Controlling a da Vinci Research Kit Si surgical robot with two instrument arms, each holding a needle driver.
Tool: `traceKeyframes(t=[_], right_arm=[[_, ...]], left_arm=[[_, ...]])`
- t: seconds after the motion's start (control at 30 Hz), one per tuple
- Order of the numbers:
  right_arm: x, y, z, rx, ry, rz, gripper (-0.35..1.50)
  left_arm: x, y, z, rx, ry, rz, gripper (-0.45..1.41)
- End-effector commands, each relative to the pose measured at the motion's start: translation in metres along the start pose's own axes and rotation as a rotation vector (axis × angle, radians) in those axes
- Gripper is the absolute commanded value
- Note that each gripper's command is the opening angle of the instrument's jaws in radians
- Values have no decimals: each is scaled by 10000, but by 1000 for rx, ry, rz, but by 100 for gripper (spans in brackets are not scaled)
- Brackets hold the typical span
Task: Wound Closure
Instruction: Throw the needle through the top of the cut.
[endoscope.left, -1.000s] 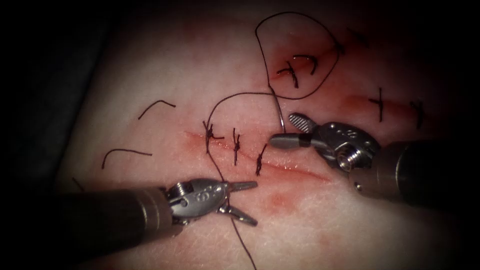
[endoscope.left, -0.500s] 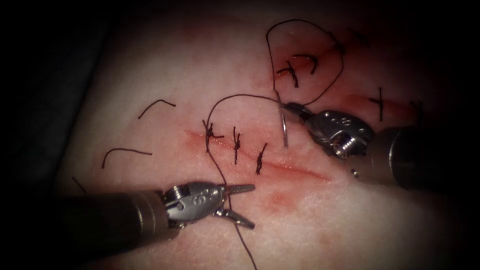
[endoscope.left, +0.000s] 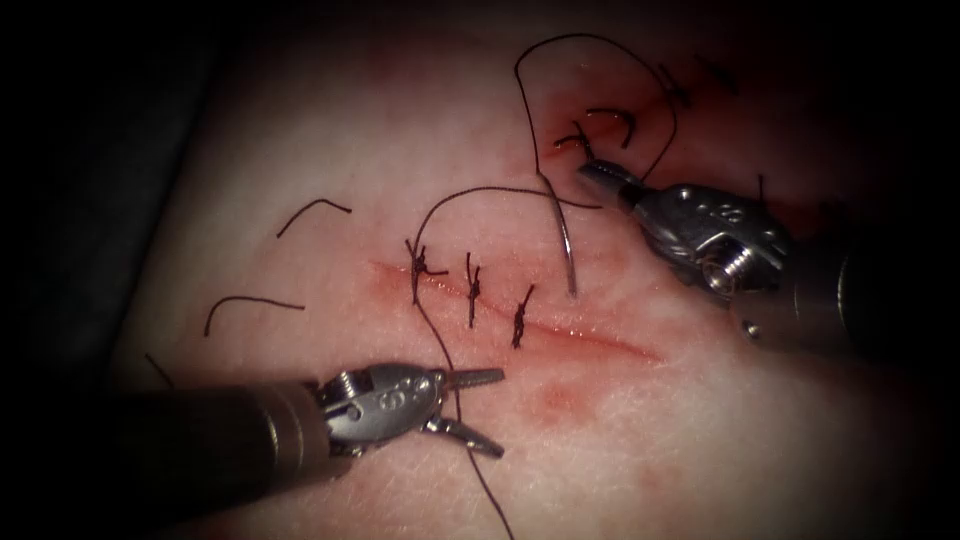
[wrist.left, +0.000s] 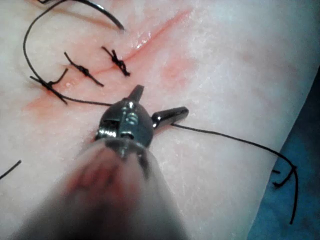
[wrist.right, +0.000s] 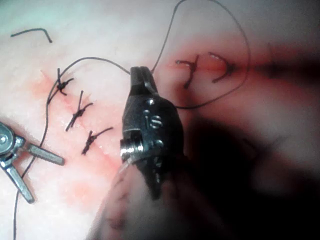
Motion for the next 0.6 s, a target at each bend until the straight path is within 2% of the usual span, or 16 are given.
traceKeyframes(t=[0.03,0.1,0.3,0.6], right_arm=[[-12,-7,10,20,1,76,118],[-19,-8,13,24,-8,105,133],[-49,-13,27,-2,-95,124,147],[-73,-6,46,-56,-138,108,138]], left_arm=[[-4,0,8,-1,0,-1,39],[-4,0,8,-2,0,0,39],[-5,0,6,-3,3,0,39],[-7,0,3,-3,-2,2,39]])
